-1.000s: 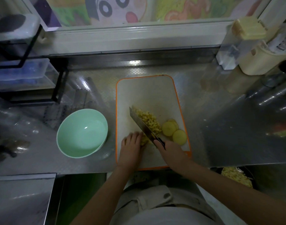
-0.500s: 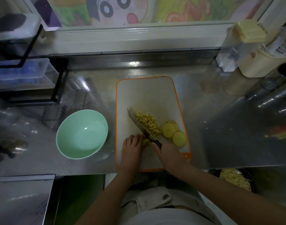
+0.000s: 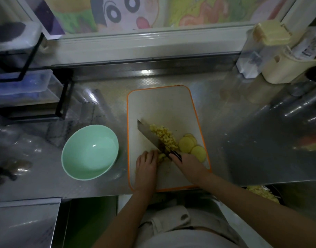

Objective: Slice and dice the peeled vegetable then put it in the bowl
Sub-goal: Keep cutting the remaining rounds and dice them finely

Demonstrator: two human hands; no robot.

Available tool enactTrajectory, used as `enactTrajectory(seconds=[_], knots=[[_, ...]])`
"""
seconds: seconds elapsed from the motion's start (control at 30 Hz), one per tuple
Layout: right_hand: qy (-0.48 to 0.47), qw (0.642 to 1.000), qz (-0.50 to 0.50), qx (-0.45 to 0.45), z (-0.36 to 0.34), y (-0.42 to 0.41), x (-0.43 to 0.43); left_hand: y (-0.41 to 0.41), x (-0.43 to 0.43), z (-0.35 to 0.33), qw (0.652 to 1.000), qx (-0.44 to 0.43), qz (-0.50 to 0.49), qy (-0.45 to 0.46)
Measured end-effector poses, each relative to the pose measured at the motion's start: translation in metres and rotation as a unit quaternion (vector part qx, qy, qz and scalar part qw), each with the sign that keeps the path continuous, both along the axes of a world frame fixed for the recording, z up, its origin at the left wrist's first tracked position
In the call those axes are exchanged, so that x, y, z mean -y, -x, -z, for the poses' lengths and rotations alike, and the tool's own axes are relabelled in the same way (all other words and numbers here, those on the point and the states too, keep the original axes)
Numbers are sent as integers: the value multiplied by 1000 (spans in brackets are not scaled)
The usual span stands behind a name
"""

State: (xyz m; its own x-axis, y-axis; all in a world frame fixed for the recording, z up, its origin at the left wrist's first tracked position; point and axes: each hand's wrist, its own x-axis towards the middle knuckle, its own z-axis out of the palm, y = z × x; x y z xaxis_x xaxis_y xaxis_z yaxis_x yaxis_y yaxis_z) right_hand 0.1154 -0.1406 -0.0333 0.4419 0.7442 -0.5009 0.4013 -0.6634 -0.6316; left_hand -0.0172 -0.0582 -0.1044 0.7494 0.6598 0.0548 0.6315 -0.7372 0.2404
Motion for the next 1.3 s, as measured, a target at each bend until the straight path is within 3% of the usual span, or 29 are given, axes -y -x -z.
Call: enactTrajectory(seconds=[0.23, 0.4, 0.6, 0.8, 0.97, 1.3], knots=[[-49, 997, -25, 55, -12, -7, 1, -4, 0, -2, 1000, 2, 0, 23], [-14, 996, -37, 79, -19, -8, 1, -4, 0, -10, 997, 16, -11, 70], [18, 995, -48, 80, -22, -8, 2, -3, 1, -21, 983, 98, -56, 148], [10, 998, -17, 59, -19, -12, 5, -2, -1, -22, 990, 76, -27, 117], [42, 995, -79, 44, -20, -10, 7, -1, -2, -18, 990, 103, -15, 95], [58, 982, -112, 142, -10, 3, 6, -2, -2, -14, 992, 94, -12, 83]])
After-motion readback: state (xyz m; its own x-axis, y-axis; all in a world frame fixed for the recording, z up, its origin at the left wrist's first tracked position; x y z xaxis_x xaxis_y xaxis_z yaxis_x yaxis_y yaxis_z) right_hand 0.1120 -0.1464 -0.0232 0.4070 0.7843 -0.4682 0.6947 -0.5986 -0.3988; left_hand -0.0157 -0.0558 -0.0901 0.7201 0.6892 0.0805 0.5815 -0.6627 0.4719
